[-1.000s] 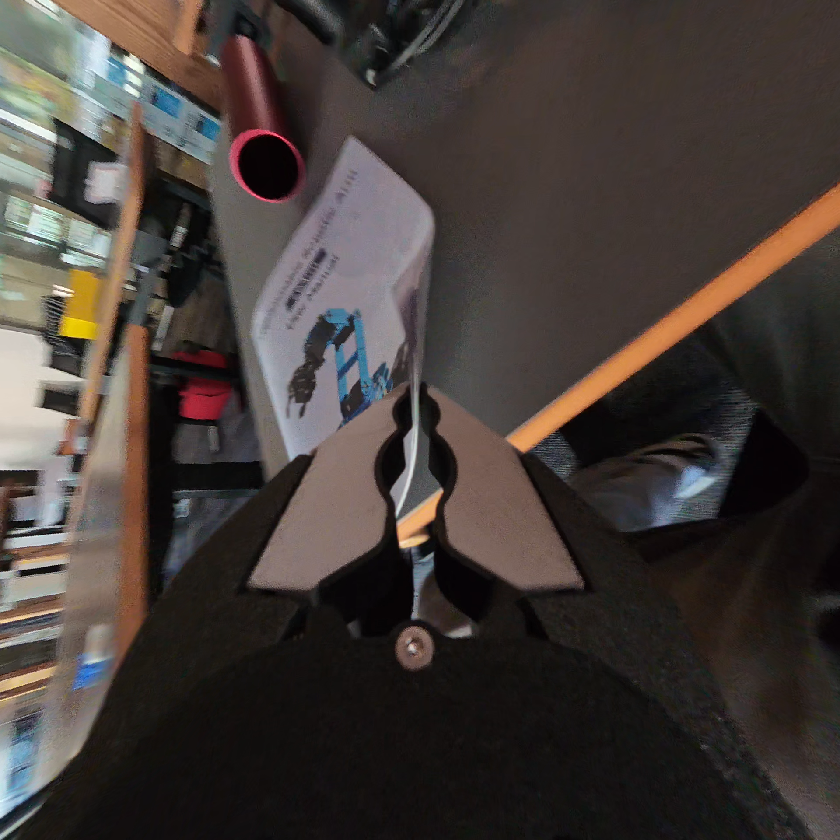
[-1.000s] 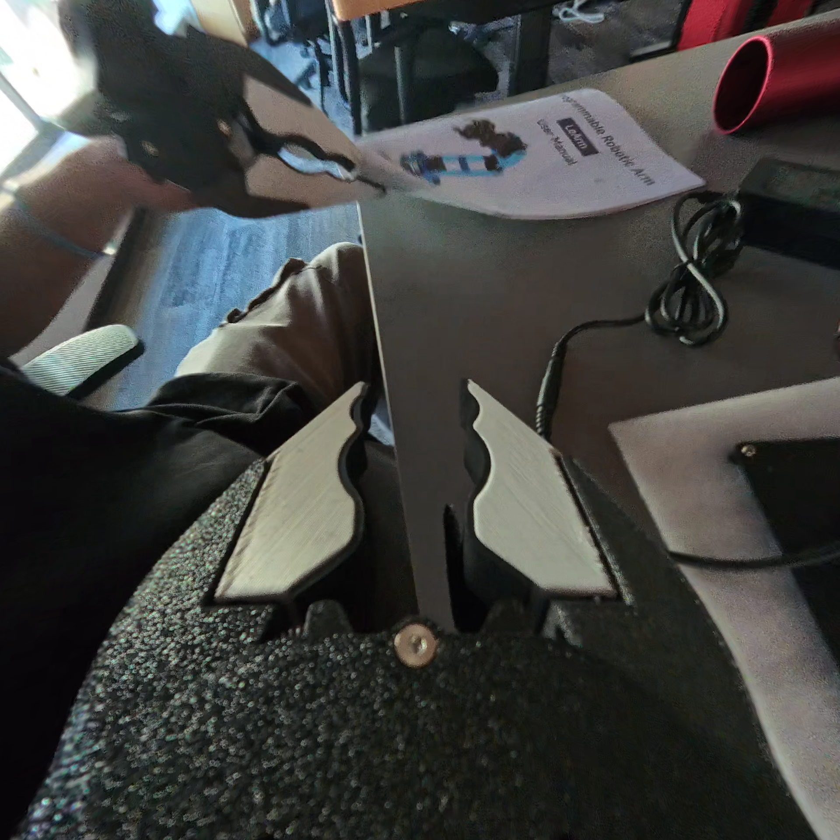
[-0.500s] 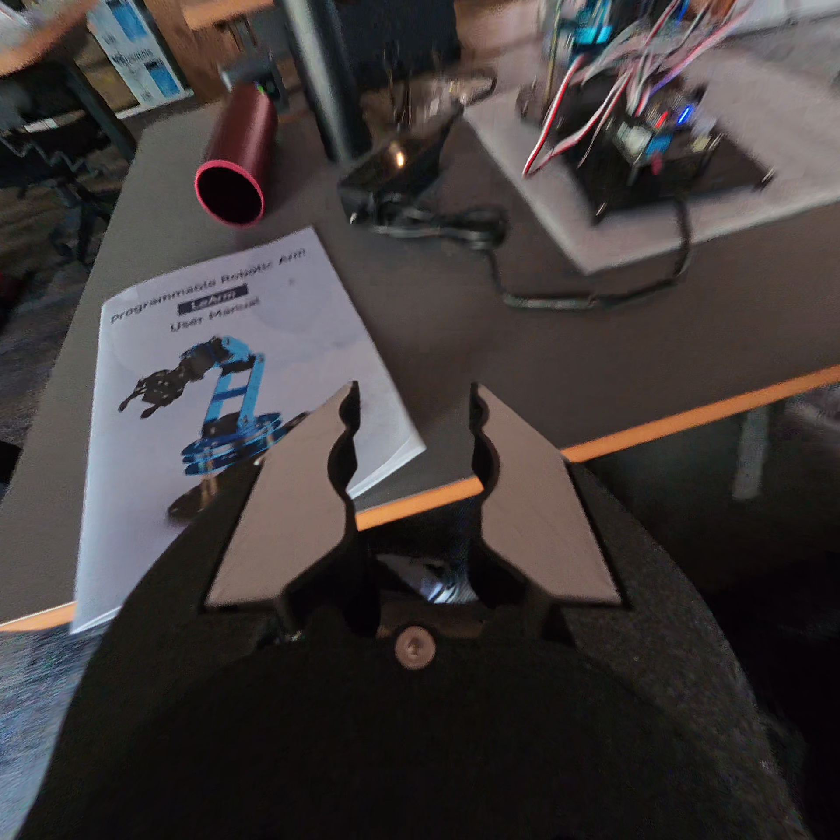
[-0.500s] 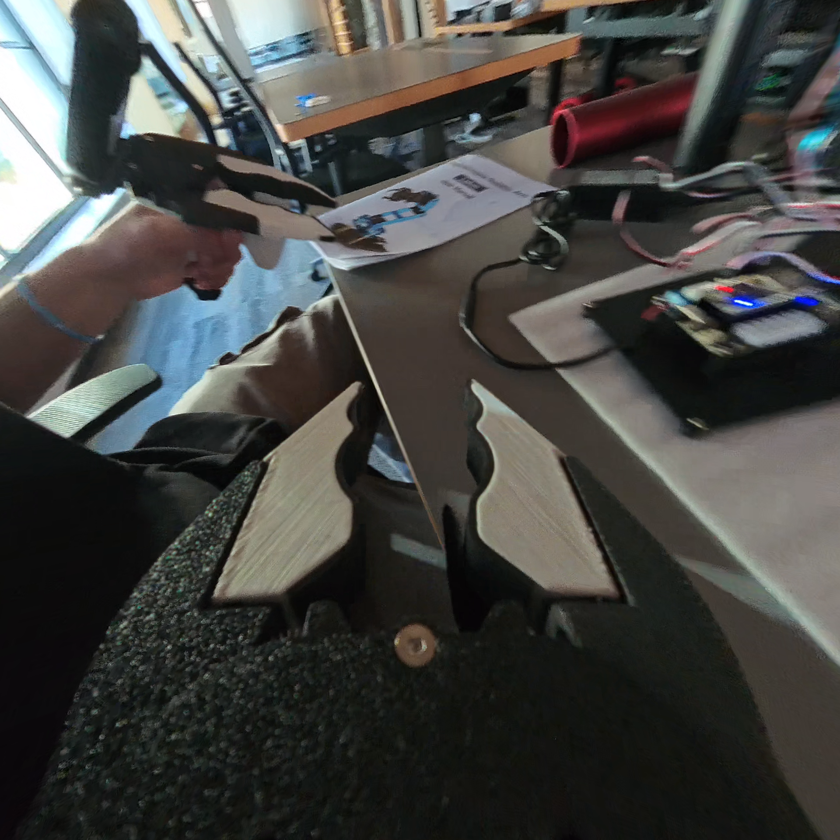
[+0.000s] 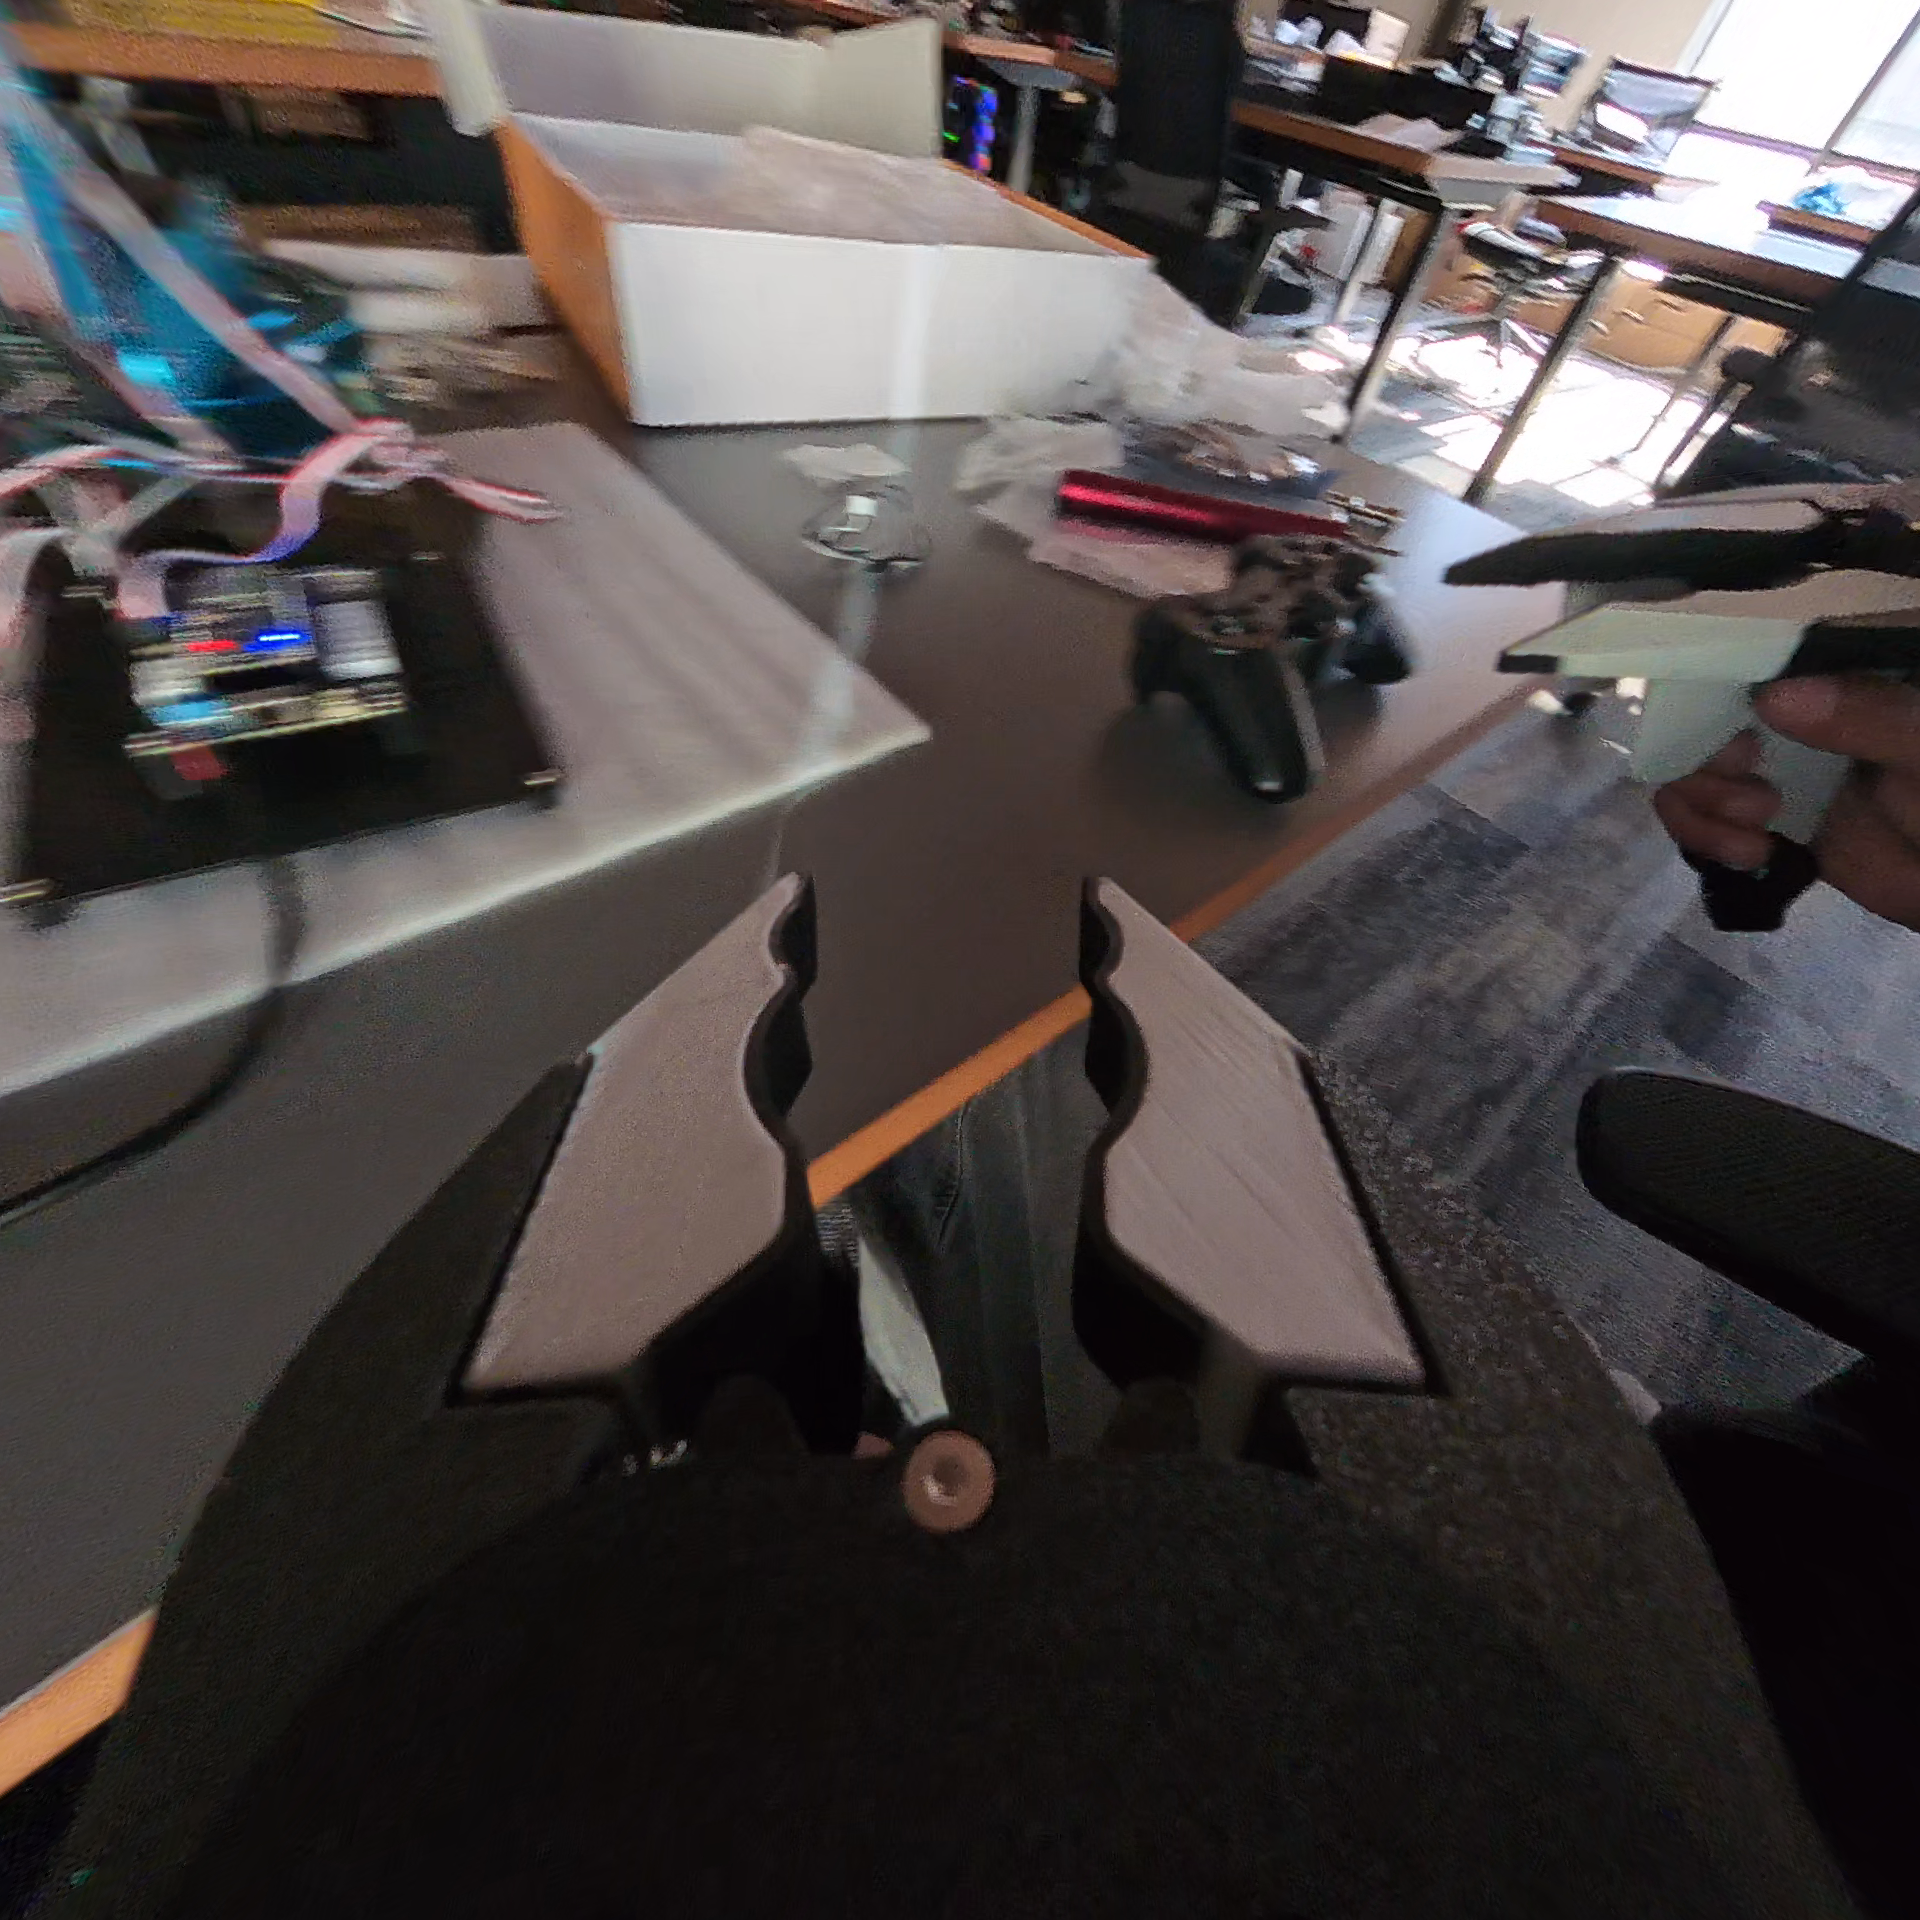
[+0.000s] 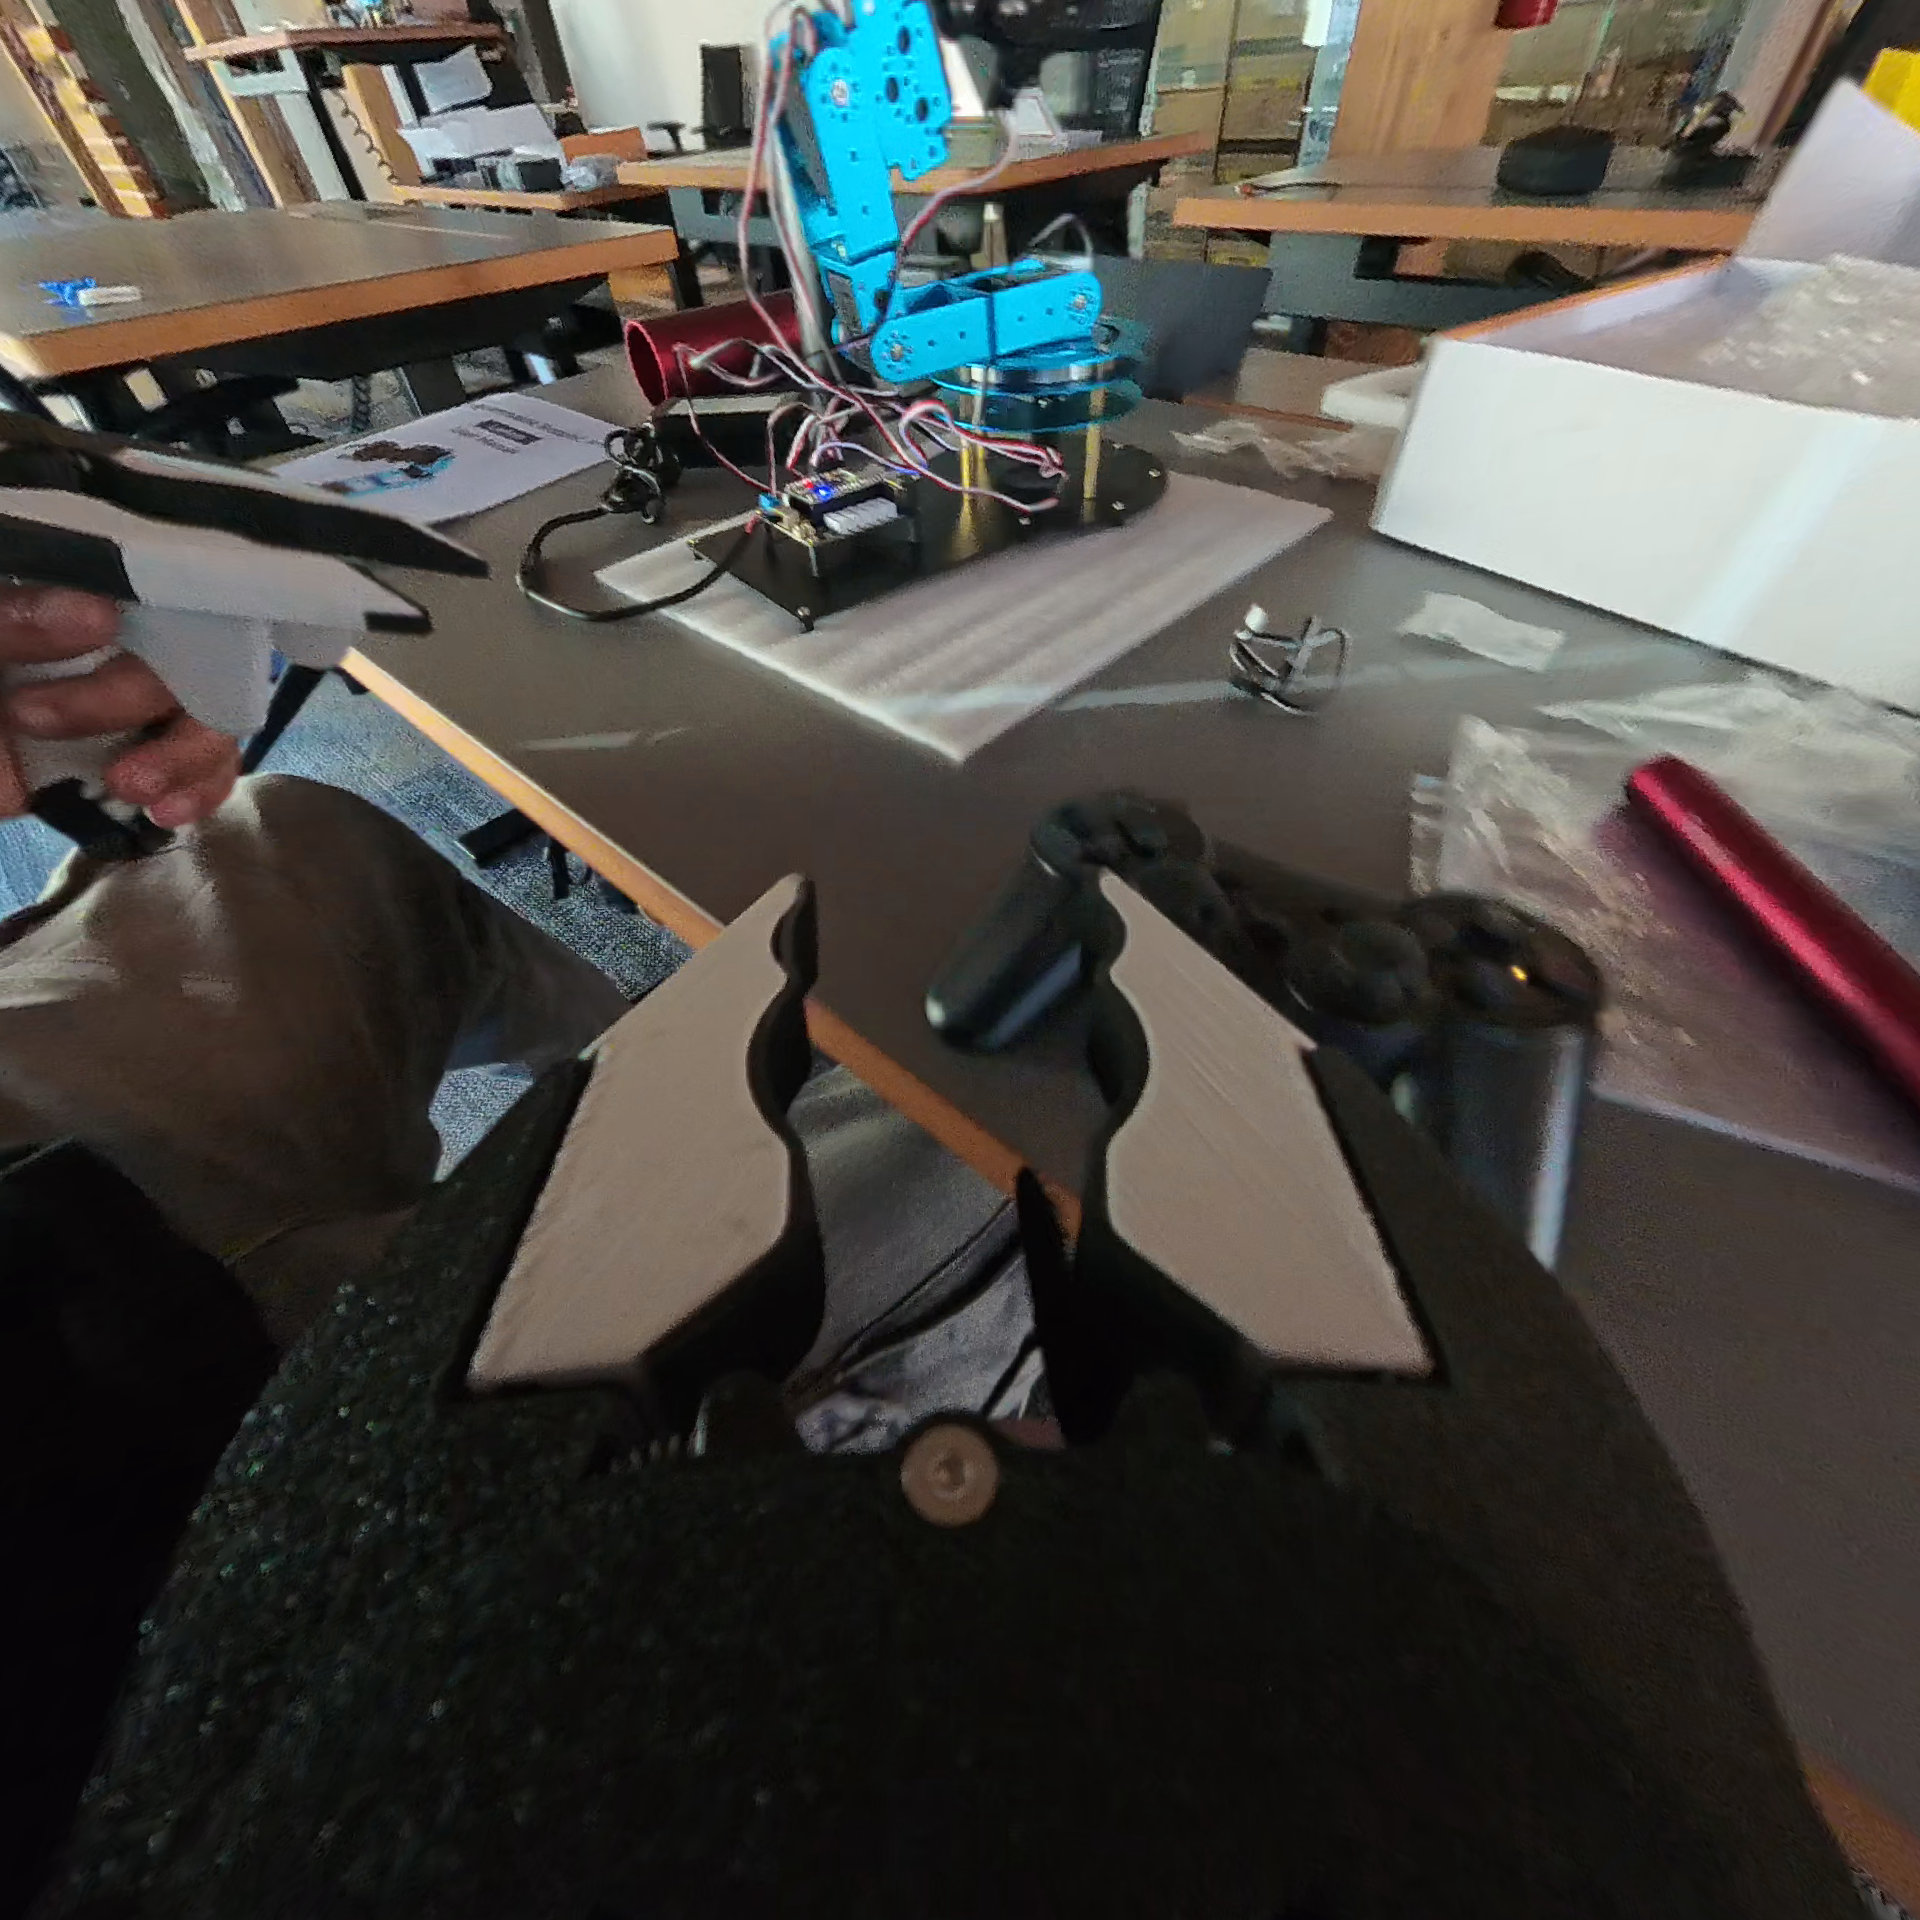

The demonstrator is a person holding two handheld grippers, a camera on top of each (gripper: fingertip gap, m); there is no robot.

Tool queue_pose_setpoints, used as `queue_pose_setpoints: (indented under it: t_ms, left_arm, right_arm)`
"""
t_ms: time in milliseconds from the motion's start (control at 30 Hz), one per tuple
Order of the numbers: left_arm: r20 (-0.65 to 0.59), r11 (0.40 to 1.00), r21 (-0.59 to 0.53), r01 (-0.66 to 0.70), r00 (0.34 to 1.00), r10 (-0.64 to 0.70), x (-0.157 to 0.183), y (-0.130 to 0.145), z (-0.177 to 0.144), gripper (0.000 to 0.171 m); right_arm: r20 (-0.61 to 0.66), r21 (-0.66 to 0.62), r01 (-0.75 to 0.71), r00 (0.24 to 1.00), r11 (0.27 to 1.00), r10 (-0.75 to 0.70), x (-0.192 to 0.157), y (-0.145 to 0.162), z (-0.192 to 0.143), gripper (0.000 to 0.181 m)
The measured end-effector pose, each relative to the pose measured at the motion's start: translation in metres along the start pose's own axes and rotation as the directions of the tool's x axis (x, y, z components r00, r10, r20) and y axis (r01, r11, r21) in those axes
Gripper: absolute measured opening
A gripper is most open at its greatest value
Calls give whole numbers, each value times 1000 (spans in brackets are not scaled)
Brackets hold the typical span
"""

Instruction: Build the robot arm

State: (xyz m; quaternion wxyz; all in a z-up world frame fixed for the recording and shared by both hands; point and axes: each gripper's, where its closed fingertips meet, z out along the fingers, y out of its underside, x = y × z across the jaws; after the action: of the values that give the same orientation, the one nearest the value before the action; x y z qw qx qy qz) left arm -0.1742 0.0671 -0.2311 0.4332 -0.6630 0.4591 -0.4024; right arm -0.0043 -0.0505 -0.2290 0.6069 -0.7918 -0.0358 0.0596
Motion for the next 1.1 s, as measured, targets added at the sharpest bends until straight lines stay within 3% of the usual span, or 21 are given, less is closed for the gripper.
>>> queue_pose_setpoints:
  t_ms: [100, 267, 367, 500, 667, 800, 967, 1100]
  left_arm:
    - [-65, 1000, -12, -8, 998, 8, 57, 3, 22, 50]
    - [-86, 1000, -13, 25, 996, -26, 118, 28, 22, 49]
    - [-40, 998, -39, 41, 998, -43, 127, 52, 11, 50]
    - [63, 999, -26, 48, 997, -46, 121, 75, -10, 50]
    - [156, 997, 22, 80, 984, -82, 104, 99, -34, 50]
    - [106, 990, -23, 136, 985, -133, 103, 112, -33, 49]
    - [0, 987, -27, 159, 987, -159, 116, 93, -16, 50]
    - [-60, 990, -45, 137, 988, -139, 130, 68, 22, 50]
  right_arm:
    - [8, -11, -46, 999, 999, 46, 9, 14, -38, 52]
    - [-36, -11, -5, 999, 1000, 5, 2, 41, -98, 53]
    - [-77, -9, -2, 997, 1000, 2, -9, 59, -125, 62]
    - [-78, 28, -50, 996, 998, 52, -30, 73, -150, 60]
    - [-118, 6, -30, 993, 1000, 30, -45, 84, -149, 66]
    - [-109, -44, 19, 994, 999, -23, -56, 96, -142, 63]
    - [-81, -159, 2, 997, 987, -15, -52, 107, -130, 63]
    - [-108, -217, 288, 942, 933, -316, 3, 74, -107, 57]
